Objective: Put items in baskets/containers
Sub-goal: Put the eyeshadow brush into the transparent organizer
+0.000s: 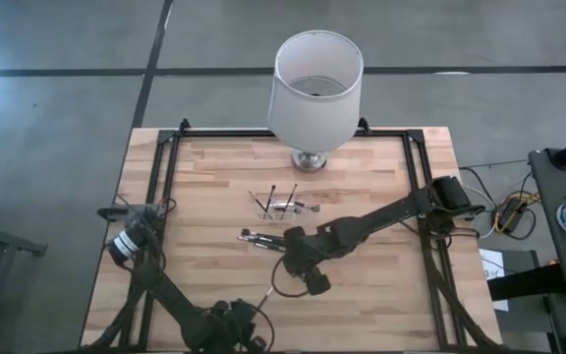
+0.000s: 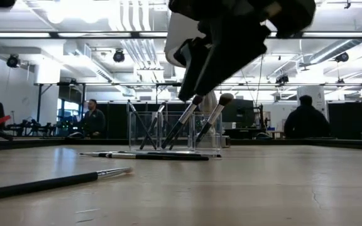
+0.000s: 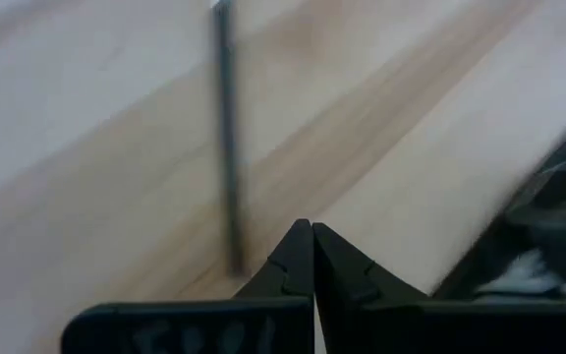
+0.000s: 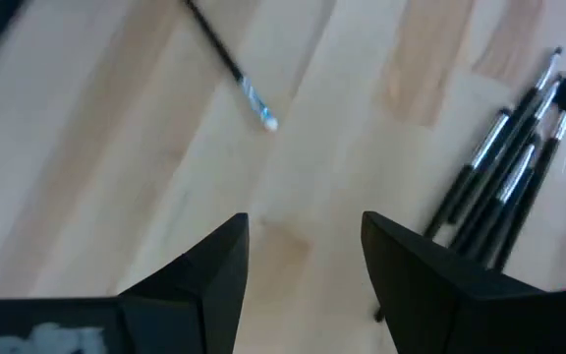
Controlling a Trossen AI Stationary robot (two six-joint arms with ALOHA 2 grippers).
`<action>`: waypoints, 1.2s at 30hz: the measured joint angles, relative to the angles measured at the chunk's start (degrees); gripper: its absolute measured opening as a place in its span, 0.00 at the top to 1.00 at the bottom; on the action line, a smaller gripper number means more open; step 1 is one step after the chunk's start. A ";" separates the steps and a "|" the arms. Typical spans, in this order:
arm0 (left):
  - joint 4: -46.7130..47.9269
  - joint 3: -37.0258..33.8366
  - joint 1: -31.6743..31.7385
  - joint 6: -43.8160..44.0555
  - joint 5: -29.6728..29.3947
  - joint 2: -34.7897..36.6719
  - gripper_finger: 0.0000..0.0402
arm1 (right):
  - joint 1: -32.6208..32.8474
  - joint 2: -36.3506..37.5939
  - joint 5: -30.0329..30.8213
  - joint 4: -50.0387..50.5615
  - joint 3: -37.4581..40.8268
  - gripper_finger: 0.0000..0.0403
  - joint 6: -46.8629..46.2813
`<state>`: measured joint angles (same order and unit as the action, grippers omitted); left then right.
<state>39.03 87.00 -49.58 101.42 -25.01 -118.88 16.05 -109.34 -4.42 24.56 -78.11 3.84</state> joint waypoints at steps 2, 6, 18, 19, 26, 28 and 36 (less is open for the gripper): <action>-0.67 0.90 -0.40 0.52 -3.83 -0.12 1.00 | 0.53 -1.31 -0.04 0.38 -1.04 0.52 3.59; 1.70 1.63 -0.88 -3.43 -3.85 -0.36 1.00 | 1.02 -4.58 -0.33 2.62 -3.87 0.52 9.73; 3.87 0.83 -3.45 13.15 -8.75 0.50 1.00 | 0.83 -13.33 -0.14 9.08 -17.53 0.52 10.18; 3.96 0.51 -3.76 17.66 -10.61 1.10 1.00 | 0.80 -13.51 -0.09 9.55 -18.16 0.52 10.16; -21.02 -5.80 -4.42 19.48 -13.40 2.36 1.00 | 0.83 -14.17 -0.63 10.72 -18.94 0.52 8.30; -21.03 -7.04 -4.42 19.03 -14.16 2.23 1.00 | 0.86 -14.17 -0.61 10.76 -18.78 0.52 8.12; 3.47 -3.29 -4.49 5.89 -14.56 4.60 1.00 | 0.81 -14.19 -0.59 10.68 -18.43 0.52 6.33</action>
<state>42.51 83.70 -54.08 107.31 -39.57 -114.28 16.86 -123.52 -5.01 35.24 -96.54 10.17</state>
